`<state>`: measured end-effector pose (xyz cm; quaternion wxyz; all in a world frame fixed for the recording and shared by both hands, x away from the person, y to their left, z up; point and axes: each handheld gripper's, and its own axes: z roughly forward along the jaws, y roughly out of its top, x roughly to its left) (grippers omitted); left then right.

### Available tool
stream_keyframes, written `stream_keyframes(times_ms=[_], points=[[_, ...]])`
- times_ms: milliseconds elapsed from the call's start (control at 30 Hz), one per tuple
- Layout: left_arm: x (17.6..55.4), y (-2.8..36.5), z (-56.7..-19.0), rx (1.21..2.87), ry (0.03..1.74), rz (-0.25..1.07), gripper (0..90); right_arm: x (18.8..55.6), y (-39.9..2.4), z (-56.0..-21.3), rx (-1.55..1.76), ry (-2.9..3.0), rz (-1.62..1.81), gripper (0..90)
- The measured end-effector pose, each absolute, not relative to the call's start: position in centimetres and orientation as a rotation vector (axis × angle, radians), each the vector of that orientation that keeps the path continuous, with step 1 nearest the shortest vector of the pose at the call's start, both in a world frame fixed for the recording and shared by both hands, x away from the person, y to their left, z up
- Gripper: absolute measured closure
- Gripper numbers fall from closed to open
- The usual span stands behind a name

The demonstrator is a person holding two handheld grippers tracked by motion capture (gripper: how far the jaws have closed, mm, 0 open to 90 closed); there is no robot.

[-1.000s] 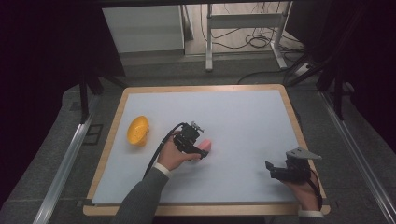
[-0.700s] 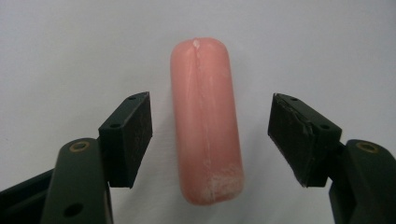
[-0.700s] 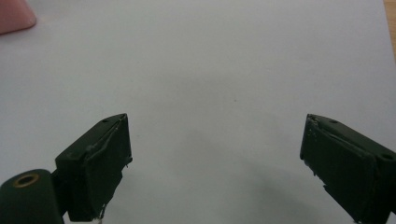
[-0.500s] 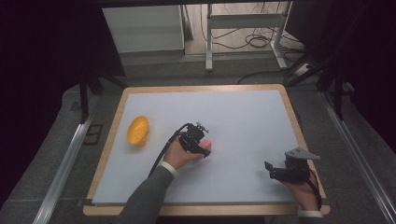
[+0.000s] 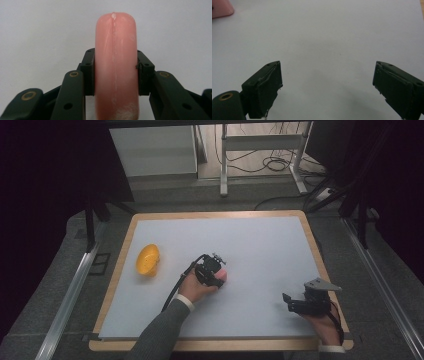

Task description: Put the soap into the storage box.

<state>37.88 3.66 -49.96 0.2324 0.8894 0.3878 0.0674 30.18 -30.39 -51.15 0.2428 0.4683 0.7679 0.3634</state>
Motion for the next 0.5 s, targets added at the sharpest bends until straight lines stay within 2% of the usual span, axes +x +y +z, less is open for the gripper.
stream_keyframes(times_ms=[500], points=[[37.7,4.9,-48.9,2.399,1.050,0.162,60.2,30.2,-30.9,-51.0,1.288,2.083,0.995,8.4]])
